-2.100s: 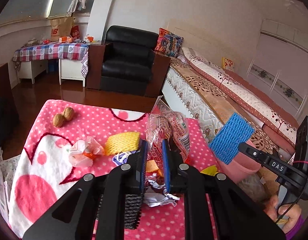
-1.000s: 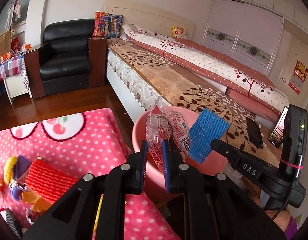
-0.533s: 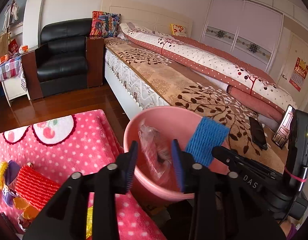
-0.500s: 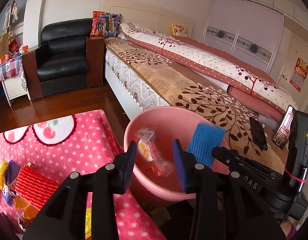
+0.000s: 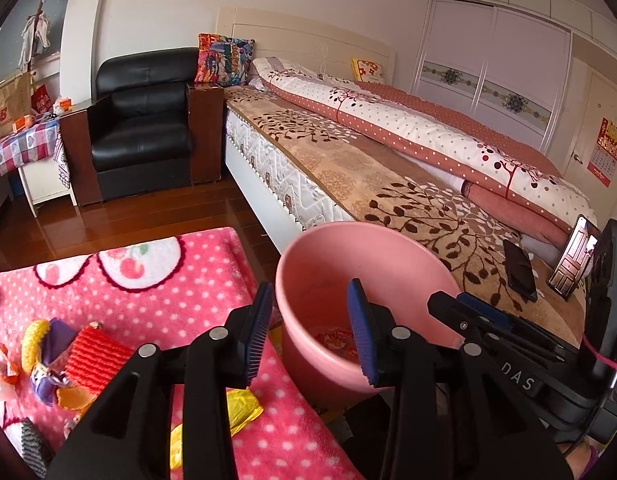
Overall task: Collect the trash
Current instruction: 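Open both tools to drop the bag and foam net into the bucket, then move both tools back over the table toward the remaining trash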
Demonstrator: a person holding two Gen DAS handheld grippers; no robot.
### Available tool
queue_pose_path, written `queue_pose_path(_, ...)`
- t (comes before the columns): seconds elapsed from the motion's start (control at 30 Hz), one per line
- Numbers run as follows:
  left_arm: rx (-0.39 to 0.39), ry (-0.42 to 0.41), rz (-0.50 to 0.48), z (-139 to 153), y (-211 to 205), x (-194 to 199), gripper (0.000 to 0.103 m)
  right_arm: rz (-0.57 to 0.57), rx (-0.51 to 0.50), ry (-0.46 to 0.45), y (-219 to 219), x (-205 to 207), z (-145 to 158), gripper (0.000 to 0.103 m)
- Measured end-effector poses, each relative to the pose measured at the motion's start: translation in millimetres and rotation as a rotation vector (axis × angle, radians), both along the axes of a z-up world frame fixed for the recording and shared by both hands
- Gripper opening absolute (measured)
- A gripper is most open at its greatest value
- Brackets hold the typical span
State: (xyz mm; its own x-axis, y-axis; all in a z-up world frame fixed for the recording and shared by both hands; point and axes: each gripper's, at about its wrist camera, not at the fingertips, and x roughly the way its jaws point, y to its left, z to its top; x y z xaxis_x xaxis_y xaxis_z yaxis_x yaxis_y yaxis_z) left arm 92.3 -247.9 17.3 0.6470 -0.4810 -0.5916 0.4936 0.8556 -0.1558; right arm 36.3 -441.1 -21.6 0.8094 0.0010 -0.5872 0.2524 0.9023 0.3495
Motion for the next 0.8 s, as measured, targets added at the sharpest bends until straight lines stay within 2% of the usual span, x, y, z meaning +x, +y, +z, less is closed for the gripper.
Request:
queue_pose_path(0.4,0.027,-0.049,0.068,10,68,-47,0.039,0.163,-0.009,-0.025,75,-17,14,0.047)
queue_pose_path(0.8,0.088,-0.063,0.137,6,144,-86,0.039,0.285,-0.003,0.004,125,-32,7,0.049)
